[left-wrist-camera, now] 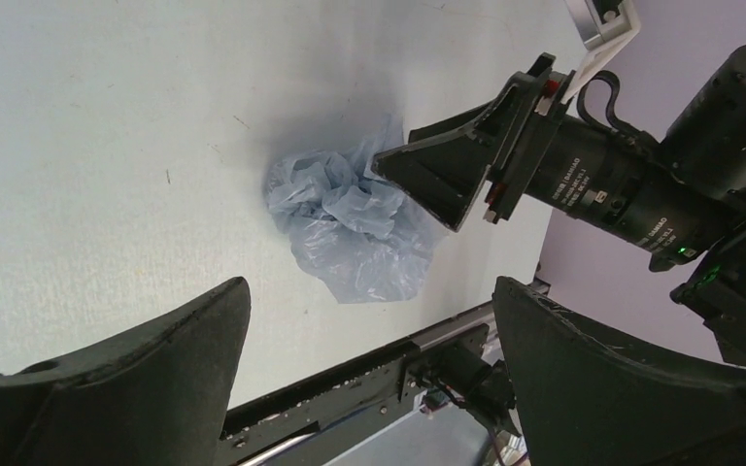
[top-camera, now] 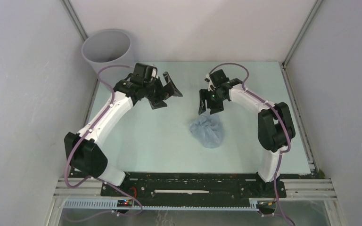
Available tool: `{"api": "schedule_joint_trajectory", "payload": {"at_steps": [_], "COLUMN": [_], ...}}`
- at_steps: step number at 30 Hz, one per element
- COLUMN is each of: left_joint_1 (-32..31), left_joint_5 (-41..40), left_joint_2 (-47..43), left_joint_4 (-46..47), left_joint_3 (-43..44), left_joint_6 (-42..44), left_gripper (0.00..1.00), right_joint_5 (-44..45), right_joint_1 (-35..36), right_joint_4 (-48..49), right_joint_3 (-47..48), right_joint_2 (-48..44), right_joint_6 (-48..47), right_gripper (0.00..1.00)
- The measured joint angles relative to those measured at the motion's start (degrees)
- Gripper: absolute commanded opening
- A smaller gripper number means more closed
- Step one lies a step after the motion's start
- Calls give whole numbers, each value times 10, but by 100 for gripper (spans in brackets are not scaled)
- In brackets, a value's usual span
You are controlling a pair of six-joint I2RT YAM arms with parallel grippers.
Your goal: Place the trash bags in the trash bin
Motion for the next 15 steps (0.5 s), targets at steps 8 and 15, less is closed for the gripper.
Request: {"api": "schedule_joint_trajectory", "payload": {"at_steps": [8, 15], "left_joint_1": [-21, -62], "left_joint_5": [-3, -15], "left_joint_2": [-78, -206], "left_joint_4": [14, 31], "left_joint_3": [-76, -188], "left_joint_6": [-20, -55], "left_gripper": [100, 100], "right_joint_5": [21, 15], "right_joint_1": [20, 19], "right_joint_4": [-9, -21], "right_joint_3": [3, 23], "right_joint_2": [0, 0], "right_joint_6": [0, 0], "right_gripper": [42, 0]}}
